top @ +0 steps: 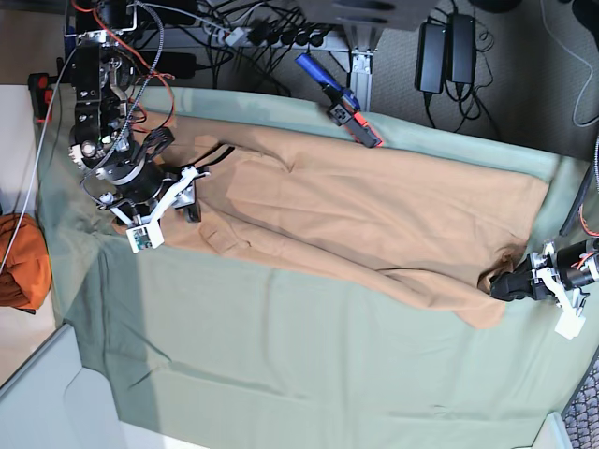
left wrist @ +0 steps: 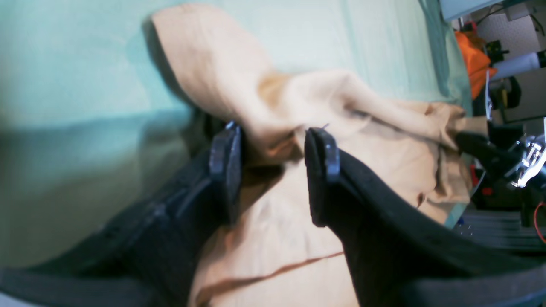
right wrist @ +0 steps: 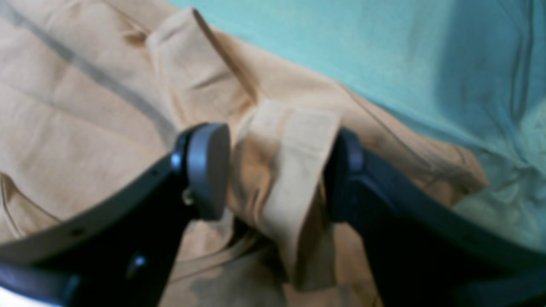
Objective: Fold the T-shirt properly
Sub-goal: 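Lower the folded side onto the shirt, holding with both grippers, then pull the hem end with the left gripper to straighten the strip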
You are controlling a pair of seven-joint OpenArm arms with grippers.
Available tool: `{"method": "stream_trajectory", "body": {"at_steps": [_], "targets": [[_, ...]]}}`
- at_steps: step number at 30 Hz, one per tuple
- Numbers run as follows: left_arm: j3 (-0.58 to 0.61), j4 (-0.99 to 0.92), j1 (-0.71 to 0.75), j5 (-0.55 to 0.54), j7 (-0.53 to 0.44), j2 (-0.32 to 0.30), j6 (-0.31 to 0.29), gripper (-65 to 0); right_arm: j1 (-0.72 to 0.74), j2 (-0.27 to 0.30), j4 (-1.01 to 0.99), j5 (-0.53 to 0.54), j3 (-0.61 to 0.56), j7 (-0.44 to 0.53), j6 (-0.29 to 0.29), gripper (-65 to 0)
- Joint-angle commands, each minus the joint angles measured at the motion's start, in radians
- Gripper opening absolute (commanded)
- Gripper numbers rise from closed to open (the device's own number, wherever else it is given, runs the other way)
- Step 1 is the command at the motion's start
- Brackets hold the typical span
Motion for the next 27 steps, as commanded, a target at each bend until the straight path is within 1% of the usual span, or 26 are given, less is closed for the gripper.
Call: {"method": "stream_trajectory", "body": {"at_steps": [1,6,7,8,11,12,15,19,20,27], "targets": [[-0.008,0.013,-0.026,-0.013,-0.020,-0.006,-0.014,-38.1,0.013,0.013,0.014,0.005,0.010,0.019,0.079,-30.7],[-0.008,0.013,-0.028,0.041,-0.082,0.030,-0.014,-38.6,0.013,0.013,0.014,0.005,0.010,0.019,0.079,-30.7],[-0.008,0.013,-0.028,0.055,-0.097,0.035,-0.014,-41.3,0.013,0.013,0.014,0.005,0.010,0.019,0.079,-30.7],[-0.008,0.013,-0.028,0.064,-0.104,0.040,-0.014,-46.4,0.013,0.013,0.014,0.005,0.010,0.019,0.079,-30.7],[-0.011,0.013,-0.028,0.065,-0.103,0.042,-0.014,-64.0,0.013,0.013,0.014,0.005,0.010,0.019,0.079,-30.7],[-0.013,0.013,-0.028,0.064,-0.099,0.042,-0.014,-65.0,0.013,0.013,0.014,0.005,0.010,0.019,0.079,-30.7],[-0.020,0.013,-0.027,0.053,-0.059,0.034,-0.014,-65.0,0.013,0.013,0.014,0.004,0.010,0.019,0.079,-30.7],[-0.019,0.027,-0.018,-0.016,0.049,0.016,-0.014,-65.0,0.013,0.013,0.014,0.005,0.010,0.019,0.079,-30.7],[-0.019,0.037,-0.011,-0.029,0.063,0.010,-0.014,-65.0,0.013,0.013,0.014,0.005,0.010,0.019,0.079,-30.7],[-0.019,0.175,0.084,-0.038,0.089,-0.030,-0.014,-65.0,0.013,0.013,0.014,0.004,0.010,0.019,0.079,-30.7]]}}
